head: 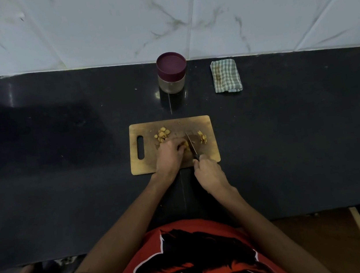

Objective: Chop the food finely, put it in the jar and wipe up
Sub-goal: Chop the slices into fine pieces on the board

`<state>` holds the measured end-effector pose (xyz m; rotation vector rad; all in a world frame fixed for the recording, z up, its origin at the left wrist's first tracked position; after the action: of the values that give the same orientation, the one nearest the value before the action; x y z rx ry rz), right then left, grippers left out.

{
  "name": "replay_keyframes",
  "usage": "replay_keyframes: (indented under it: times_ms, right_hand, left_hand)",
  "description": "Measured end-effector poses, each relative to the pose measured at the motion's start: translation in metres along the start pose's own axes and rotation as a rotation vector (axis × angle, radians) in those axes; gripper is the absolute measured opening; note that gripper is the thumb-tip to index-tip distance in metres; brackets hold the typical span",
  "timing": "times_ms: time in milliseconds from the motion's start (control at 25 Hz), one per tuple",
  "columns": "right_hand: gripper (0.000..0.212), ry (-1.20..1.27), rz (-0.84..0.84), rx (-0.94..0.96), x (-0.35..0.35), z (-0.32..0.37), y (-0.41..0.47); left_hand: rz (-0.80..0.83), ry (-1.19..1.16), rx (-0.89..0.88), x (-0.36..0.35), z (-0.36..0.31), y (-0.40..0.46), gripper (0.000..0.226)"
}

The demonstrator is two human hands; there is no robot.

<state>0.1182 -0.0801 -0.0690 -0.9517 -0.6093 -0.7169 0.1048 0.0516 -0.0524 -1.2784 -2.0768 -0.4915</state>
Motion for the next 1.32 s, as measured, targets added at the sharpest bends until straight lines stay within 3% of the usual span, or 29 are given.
replay_keyframes:
  times_ms: [480,1320]
  right_hand:
    - [0.025,-0.078,-0.038,0.023,0.001,0.007,0.008]
    - [0.023,-0.077,-0.042,0.107,0.004,0.011,0.004]
  left_hand:
    - [-0.040,-0.041,-0.009,0.008,-0.002,-0.003,0.030]
    - [-0.008,0.023,-0.016,-0.004,0.003,0.000,0.018]
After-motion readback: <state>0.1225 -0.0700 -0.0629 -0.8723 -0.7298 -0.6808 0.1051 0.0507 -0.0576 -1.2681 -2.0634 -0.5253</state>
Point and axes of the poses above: each hand's wrist, its own y-axis towards the middle knuckle, its own x-axis out of the back of the hand, z = x × y, the point moved 10 cm from there along y, towards the middle knuckle, and after that the axes turned 1 degree about -x, right-handed, at the moved point
